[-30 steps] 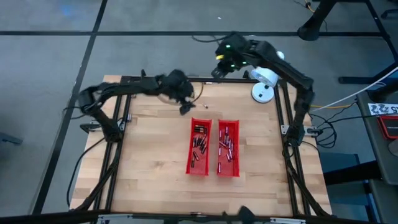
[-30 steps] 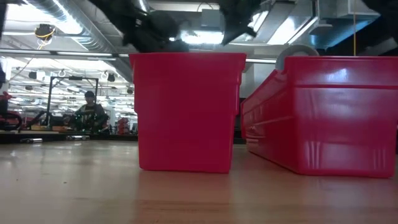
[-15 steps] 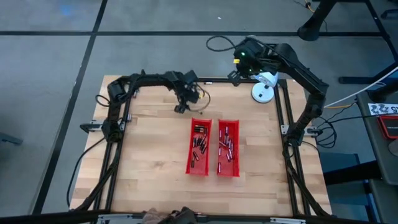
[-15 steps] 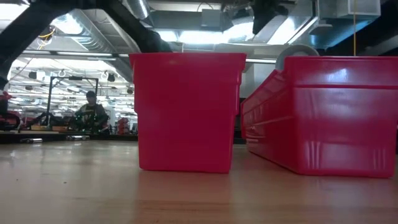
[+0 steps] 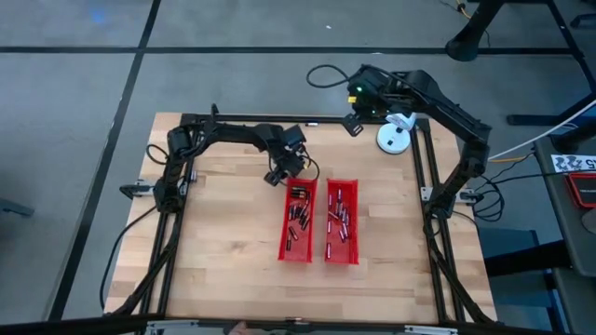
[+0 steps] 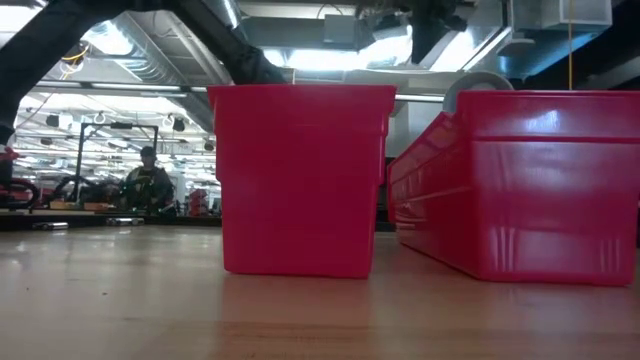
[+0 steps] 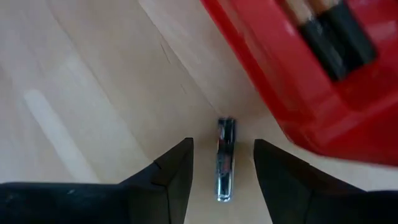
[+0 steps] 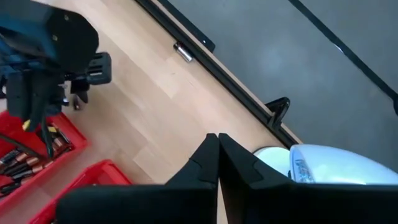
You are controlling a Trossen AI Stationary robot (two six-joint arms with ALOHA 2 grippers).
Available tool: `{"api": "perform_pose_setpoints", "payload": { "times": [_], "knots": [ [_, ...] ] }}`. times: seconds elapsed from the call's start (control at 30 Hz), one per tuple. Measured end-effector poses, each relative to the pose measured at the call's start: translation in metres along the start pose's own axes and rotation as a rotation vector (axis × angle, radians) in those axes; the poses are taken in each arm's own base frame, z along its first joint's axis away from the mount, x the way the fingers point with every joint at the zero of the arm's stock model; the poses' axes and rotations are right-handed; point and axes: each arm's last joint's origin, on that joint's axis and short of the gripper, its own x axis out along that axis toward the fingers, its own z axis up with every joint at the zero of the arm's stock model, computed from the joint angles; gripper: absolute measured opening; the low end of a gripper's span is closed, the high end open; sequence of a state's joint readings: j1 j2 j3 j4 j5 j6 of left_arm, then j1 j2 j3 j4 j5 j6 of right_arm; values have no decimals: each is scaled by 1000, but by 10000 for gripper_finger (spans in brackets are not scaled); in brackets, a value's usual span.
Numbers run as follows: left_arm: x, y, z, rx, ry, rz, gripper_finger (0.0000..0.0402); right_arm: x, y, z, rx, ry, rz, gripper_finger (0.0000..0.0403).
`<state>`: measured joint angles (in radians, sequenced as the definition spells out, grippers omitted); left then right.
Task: Sort batteries
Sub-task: Put the silver battery into the right red bin
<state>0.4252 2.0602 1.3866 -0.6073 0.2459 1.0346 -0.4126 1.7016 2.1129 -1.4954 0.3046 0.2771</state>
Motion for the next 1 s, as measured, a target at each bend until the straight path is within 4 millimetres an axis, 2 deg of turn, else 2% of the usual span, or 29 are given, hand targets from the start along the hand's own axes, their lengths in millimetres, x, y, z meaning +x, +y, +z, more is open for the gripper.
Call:
{"api": "perform_pose_setpoints", "payload": {
  "times": [0.17, 0.27, 0.43, 0.57, 0.7, 0.83, 1.0],
  "knots": [
    [12, -15, -8, 5, 27, -14, 125, 2, 1, 0, -2, 6, -1, 5],
    [19, -22, -14, -57, 48, -6, 83, 1, 0, 0, 1, -3, 1, 5],
    [19, -24, -16, -165, 49, -8, 17, -9, -3, -1, 16, -52, 22, 5],
    [14, -23, -16, -238, 48, 15, 25, -16, -6, -3, 20, -71, 29, 5],
    [0, -22, -14, -267, 33, 52, 27, -22, -8, -5, 21, -87, 33, 5],
    [-18, -20, -20, -332, 55, 91, 11, -28, -11, -7, 21, -106, 38, 5],
    [-37, -20, -27, -421, 70, 100, 18, -36, -14, -10, 29, -133, 46, 5]
  ]
}}
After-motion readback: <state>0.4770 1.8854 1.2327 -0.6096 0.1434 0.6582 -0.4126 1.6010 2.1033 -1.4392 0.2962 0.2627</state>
